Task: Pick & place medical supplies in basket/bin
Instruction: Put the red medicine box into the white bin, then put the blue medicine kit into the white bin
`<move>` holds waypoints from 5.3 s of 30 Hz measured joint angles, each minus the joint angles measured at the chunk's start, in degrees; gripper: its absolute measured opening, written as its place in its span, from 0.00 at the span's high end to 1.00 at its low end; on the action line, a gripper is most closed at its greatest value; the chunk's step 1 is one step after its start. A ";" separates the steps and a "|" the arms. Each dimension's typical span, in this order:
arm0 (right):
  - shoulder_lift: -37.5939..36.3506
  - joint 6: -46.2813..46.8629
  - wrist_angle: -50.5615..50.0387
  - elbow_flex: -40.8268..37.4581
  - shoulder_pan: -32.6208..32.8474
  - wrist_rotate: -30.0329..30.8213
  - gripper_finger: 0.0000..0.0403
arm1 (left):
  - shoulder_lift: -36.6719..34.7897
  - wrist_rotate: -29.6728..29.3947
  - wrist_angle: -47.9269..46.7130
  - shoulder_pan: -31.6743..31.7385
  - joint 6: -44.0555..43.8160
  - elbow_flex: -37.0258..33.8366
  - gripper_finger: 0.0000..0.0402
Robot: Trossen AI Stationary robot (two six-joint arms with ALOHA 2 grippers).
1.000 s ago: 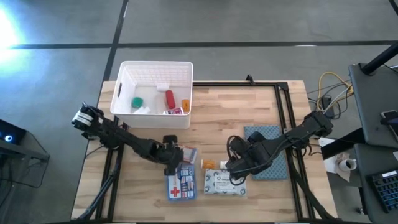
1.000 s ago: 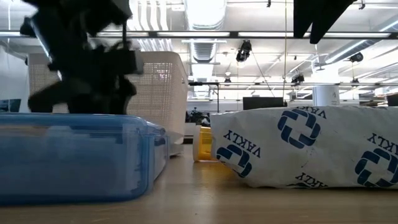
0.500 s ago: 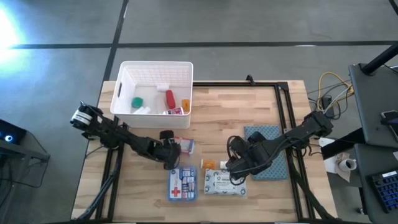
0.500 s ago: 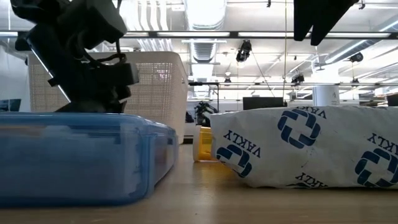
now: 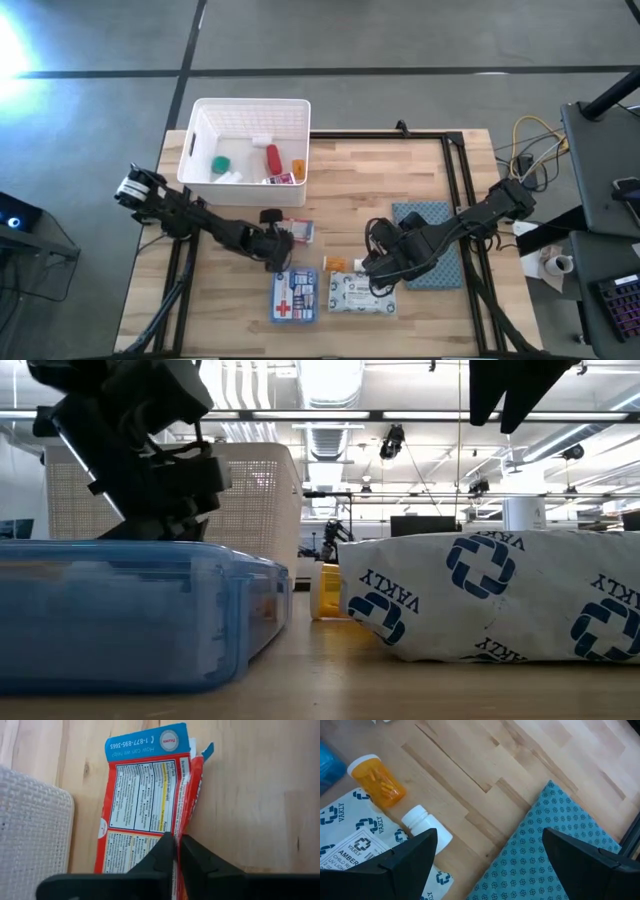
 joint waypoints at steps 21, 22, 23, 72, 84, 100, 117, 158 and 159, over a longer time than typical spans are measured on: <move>0.00 -0.07 -0.05 -0.02 0.49 1.78 0.13 | -4.66 -3.82 -24.61 -0.02 7.71 36.88 1.00; 0.00 -0.02 -0.15 -0.02 0.74 2.36 0.13 | -4.70 -4.70 -26.73 -0.06 7.96 39.37 1.00; 0.00 0.06 -0.20 -0.02 1.07 3.07 0.13 | -4.70 -5.51 -28.86 -0.06 8.01 41.83 1.00; 7.92 -34.93 21.98 -0.70 -7.09 -7.81 0.13 | -40.07 11.93 -49.82 23.13 -8.29 30.11 0.43; 8.55 -34.28 29.32 -0.68 -10.97 -15.58 0.17 | -39.35 37.88 -49.80 19.10 -24.07 19.06 0.46; 8.50 -27.91 36.51 -0.68 -7.38 -17.21 0.19 | -36.01 29.78 -28.72 -4.55 -45.55 8.75 0.46; 15.33 -7.12 52.00 -0.74 -6.55 -22.68 0.19 | -16.20 28.44 -25.50 -10.73 -51.24 8.74 0.46; 27.62 20.33 65.22 -0.59 -6.98 -23.41 0.19 | -9.46 27.53 3.60 -13.46 -52.83 -5.07 0.46; 28.41 19.96 66.85 -0.57 -7.11 -24.60 0.19 | -8.83 27.80 3.95 -13.57 -52.83 -5.07 0.46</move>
